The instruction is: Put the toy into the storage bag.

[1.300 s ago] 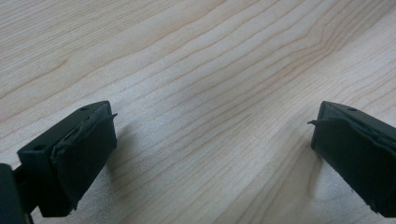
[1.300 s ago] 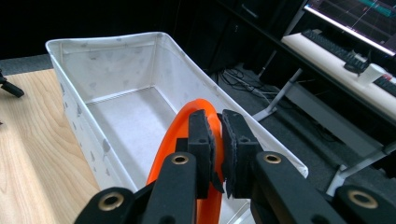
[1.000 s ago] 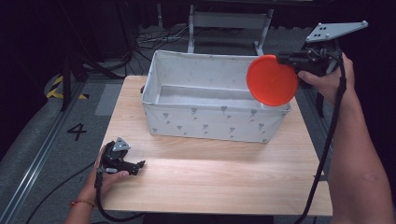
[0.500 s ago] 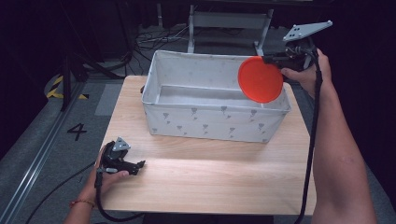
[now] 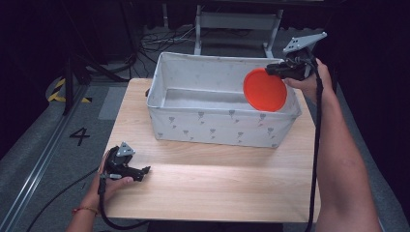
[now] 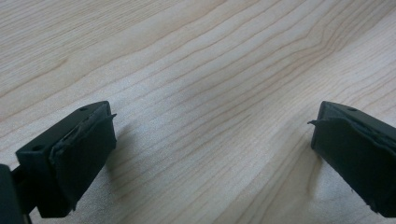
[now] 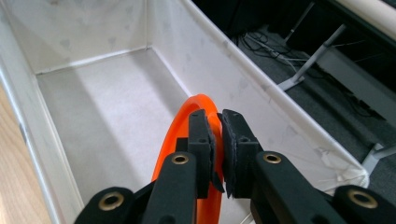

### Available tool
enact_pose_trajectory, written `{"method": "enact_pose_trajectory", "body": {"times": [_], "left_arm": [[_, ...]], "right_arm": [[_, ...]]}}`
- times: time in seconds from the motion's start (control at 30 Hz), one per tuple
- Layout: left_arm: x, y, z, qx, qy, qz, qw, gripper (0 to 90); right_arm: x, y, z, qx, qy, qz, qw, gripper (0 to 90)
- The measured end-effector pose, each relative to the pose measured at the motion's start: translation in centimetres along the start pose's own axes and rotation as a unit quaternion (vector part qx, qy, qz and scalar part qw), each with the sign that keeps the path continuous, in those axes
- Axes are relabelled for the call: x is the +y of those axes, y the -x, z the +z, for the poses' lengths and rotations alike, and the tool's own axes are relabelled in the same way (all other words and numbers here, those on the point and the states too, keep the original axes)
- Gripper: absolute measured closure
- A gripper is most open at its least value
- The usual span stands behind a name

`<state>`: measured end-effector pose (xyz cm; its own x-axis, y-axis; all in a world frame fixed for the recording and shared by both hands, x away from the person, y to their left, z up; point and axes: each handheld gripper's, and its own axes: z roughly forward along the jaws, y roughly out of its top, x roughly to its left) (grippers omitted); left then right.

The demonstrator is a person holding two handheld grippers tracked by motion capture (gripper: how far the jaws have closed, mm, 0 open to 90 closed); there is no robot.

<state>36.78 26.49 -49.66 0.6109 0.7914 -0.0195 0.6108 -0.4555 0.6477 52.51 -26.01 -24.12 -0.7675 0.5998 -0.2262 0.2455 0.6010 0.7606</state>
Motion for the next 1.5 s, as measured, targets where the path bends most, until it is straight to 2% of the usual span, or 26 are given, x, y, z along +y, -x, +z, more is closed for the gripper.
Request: {"method": "enact_pose_trajectory", "body": {"times": [0.2, 0.33, 0.47, 0.57, 0.63, 0.77, 0.97, 1.1, 1.17, 1.2, 1.3, 1.37, 1.43, 1.5], "left_arm": [[0.0, 0.0, 0.0, 0.000, 0.000, 0.000, 1.0000, 0.2], [0.0, 0.0, 0.0, 0.000, 0.000, 0.000, 1.0000, 0.3], [0.0, 0.0, 0.0, 0.000, 0.000, 0.000, 1.0000, 0.3], [0.0, 0.0, 0.0, 0.000, 0.000, 0.000, 1.0000, 0.3], [0.0, 0.0, 0.0, 0.000, 0.000, 0.000, 1.0000, 0.3], [0.0, 0.0, 0.0, 0.001, 0.000, 0.000, 1.0000, 0.3], [0.0, 0.0, 0.0, 0.001, 0.000, 0.000, 1.0000, 0.3], [0.0, 0.0, 0.0, 0.001, 0.000, 0.000, 1.0000, 0.3], [0.0, 0.0, 0.0, 0.001, 0.000, 0.000, 1.0000, 0.3], [0.0, 0.0, 0.0, 0.001, -0.001, 0.000, 1.0000, 0.2], [0.0, 0.0, 0.0, 0.000, 0.000, 0.000, 1.0000, 0.3], [0.0, 0.0, 0.0, 0.000, 0.000, 0.000, 1.0000, 0.3], [0.0, 0.0, 0.0, 0.001, 0.000, 0.000, 1.0000, 0.3], [0.0, 0.0, 0.0, 0.000, 0.000, -0.001, 1.0000, 0.3]], "right_arm": [[-1.2, -0.1, 0.7, 0.022, -0.017, -0.010, 0.9996, 83.5], [-1.8, -0.2, 0.9, 0.038, -0.028, -0.030, 0.9984, 83.5], [-2.4, -0.5, 1.1, 0.073, -0.048, -0.052, 0.9949, 83.4], [-2.7, -0.8, 1.4, 0.087, -0.066, -0.070, 0.9916, 83.4], [-2.8, -1.0, 1.6, 0.094, -0.073, -0.073, 0.9902, 83.4], [-3.2, -1.8, 2.2, 0.118, -0.100, -0.097, 0.9832, 83.4], [-3.2, -2.6, 3.0, 0.138, -0.128, -0.113, 0.9755, 83.1], [-3.3, -3.1, 3.7, 0.144, -0.169, -0.133, 0.9660, 83.2], [-3.3, -3.2, 4.1, 0.141, -0.188, -0.134, 0.9628, 83.2], [-3.2, -3.2, 4.3, 0.144, -0.197, -0.137, 0.9602, 83.2], [-3.2, -3.3, 4.6, 0.147, -0.214, -0.136, 0.9560, 83.2], [-3.2, -3.3, 4.8, 0.150, -0.231, -0.138, 0.9515, 83.2], [-3.2, -3.4, 5.1, 0.147, -0.252, -0.143, 0.9456, 83.2], [-3.2, -3.4, 5.4, 0.148, -0.263, -0.148, 0.9420, 83.1]]}}
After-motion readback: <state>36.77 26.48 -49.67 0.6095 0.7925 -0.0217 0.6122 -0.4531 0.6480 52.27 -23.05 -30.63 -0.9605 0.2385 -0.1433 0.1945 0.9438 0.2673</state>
